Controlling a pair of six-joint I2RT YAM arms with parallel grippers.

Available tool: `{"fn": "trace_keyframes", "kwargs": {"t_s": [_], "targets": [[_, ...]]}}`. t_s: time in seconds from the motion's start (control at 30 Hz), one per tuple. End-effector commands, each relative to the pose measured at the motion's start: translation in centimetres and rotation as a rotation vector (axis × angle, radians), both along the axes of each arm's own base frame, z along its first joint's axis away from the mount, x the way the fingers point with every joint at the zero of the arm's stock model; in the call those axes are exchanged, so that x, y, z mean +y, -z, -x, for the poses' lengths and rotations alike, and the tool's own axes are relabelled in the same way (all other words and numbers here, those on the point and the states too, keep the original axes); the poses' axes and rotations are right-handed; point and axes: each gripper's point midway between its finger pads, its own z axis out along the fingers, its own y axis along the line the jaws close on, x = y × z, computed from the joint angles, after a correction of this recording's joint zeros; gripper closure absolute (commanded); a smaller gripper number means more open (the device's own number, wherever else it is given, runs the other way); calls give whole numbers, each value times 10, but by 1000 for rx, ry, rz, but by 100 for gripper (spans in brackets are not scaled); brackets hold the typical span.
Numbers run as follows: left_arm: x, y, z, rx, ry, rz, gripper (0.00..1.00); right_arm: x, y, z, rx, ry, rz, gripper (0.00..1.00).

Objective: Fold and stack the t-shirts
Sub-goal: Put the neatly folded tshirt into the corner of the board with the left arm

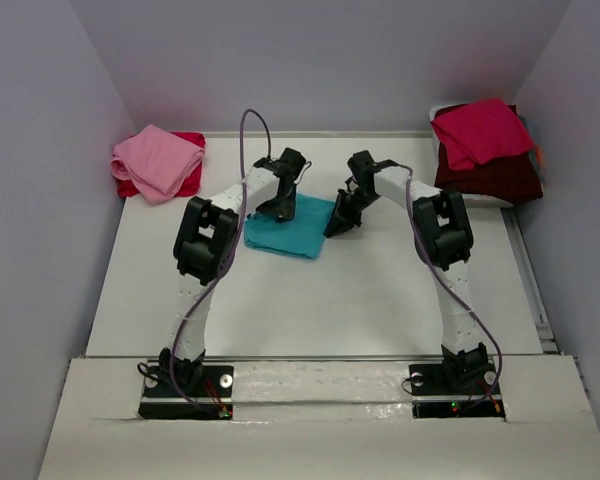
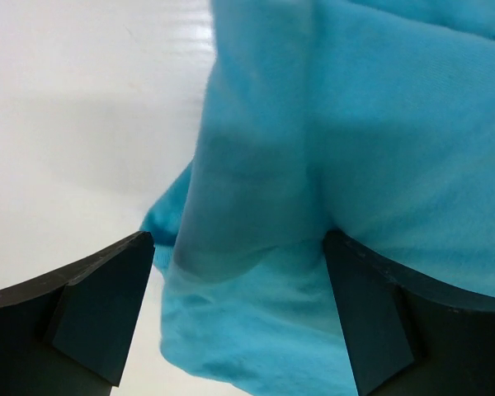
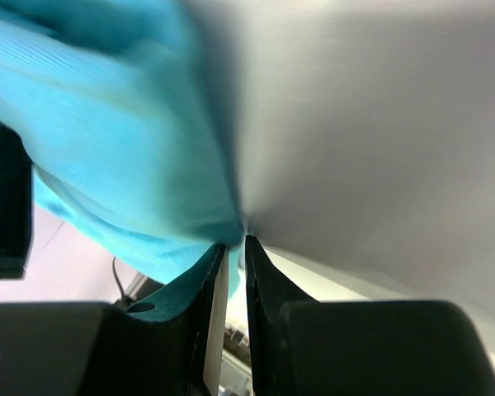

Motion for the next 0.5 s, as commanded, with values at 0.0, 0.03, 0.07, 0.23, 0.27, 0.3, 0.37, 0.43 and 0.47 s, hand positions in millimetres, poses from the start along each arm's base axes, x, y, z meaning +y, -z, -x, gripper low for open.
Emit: {"fn": "trace_keyframes", "kwargs": {"t_s": [0.0,0.03,0.07,0.23,0.27,0.3,0.37,0.43,0.47], "targets": [[0,23,68,237,41,-10,1,-36,-20,-10,-68,46,79,81],[-1,22,70,241,43,-2,1,-38,-20,-8,-68,45,91,81],[-2,21,72,243,44,11,1,-40,-22,-8,-76,41,96,81],[-25,10,95,259,76,121,1,-51,-34,-6,-103,45,124,81],[-31,8,101,263,81,150,1,-54,-38,-4,-113,43,134,81],[-36,7,106,265,91,161,1,-58,-40,-5,-117,50,139,81],[-39,2,110,260,83,197,1,-60,-46,-3,-133,44,142,81],[-41,4,114,255,77,222,1,-59,-53,-1,-143,32,125,81],[-41,2,114,250,72,228,1,-58,-56,-1,-149,26,118,81]]}}
